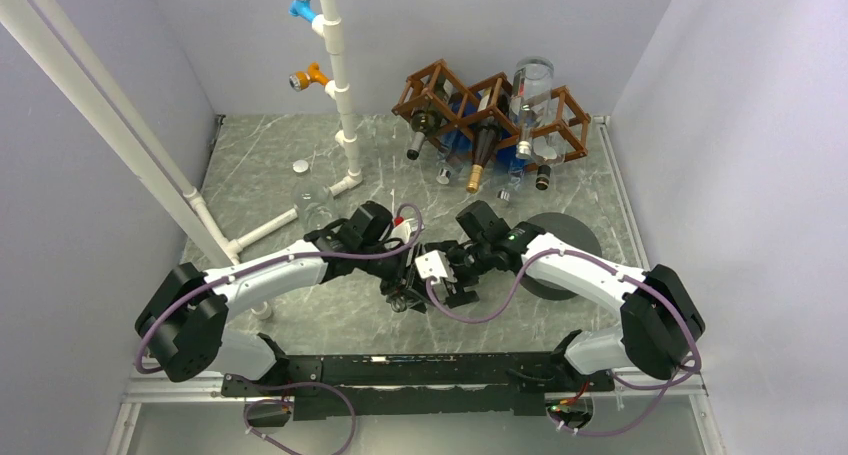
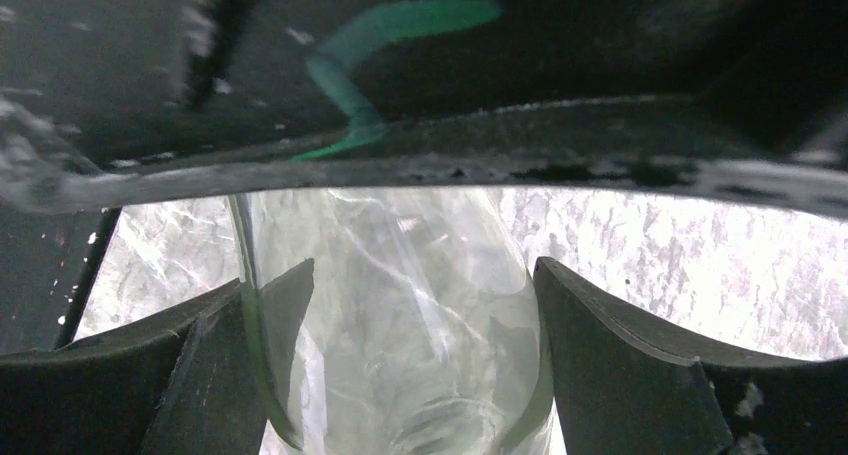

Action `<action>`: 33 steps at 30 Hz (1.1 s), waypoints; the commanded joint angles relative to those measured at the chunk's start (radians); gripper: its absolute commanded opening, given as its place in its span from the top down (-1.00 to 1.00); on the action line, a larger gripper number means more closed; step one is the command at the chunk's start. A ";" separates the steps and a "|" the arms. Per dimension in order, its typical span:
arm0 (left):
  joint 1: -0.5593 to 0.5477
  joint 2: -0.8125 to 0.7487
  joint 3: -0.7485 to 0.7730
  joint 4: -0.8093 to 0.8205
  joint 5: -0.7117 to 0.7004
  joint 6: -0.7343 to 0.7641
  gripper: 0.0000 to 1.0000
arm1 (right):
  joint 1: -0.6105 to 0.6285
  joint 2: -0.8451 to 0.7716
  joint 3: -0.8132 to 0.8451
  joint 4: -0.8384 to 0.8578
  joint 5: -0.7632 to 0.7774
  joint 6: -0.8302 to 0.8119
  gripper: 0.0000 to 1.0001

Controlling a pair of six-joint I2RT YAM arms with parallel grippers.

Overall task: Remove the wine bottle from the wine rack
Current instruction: Place the wine bottle at the center of the board.

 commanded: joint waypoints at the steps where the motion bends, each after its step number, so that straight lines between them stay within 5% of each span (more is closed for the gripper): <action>1: 0.003 -0.024 0.079 0.171 0.146 0.032 -0.14 | -0.016 -0.008 0.023 0.004 -0.076 -0.001 0.59; 10: 0.008 -0.040 0.071 0.154 0.159 0.060 -0.57 | -0.059 -0.018 0.021 0.001 -0.129 0.011 0.68; 15: 0.015 -0.070 0.060 0.166 0.155 0.074 -0.99 | -0.087 -0.027 0.020 -0.007 -0.165 0.011 0.70; 33: 0.069 -0.191 0.057 0.167 0.129 0.143 -0.99 | -0.127 -0.028 0.014 -0.033 -0.238 -0.009 0.73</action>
